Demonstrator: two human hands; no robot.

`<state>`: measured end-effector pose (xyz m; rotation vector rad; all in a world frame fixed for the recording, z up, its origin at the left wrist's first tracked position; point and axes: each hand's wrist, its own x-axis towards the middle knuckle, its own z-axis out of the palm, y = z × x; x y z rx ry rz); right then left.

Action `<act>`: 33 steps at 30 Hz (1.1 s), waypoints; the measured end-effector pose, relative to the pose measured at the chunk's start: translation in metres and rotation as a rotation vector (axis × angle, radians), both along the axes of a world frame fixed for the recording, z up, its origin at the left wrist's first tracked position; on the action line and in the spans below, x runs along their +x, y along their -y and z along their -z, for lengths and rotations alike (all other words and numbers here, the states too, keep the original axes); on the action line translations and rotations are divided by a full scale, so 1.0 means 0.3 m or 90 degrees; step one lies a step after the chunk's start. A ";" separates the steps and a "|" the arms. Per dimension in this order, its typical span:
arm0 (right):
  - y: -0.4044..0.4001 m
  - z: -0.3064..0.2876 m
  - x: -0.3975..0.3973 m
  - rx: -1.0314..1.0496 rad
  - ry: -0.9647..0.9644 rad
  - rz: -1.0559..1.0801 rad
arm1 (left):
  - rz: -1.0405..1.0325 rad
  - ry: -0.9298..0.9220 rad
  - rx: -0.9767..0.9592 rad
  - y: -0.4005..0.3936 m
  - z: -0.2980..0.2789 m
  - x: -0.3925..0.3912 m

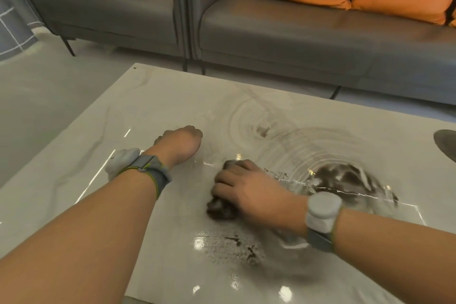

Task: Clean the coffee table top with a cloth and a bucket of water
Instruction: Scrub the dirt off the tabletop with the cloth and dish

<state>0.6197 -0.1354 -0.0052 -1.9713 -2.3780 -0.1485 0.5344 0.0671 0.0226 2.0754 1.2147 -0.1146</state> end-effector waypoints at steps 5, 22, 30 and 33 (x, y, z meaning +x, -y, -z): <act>0.227 -0.035 0.181 -0.057 0.069 0.076 | 0.084 -0.067 0.127 0.053 -0.012 -0.007; 0.668 0.002 0.616 0.000 -0.142 1.082 | 0.280 -0.210 0.103 0.280 -0.012 0.113; 0.500 0.046 0.274 0.084 -0.074 0.698 | 0.244 -0.199 0.084 0.322 -0.002 0.101; 0.468 0.048 0.140 0.079 -0.089 0.544 | 0.229 -0.180 0.073 0.320 0.009 0.087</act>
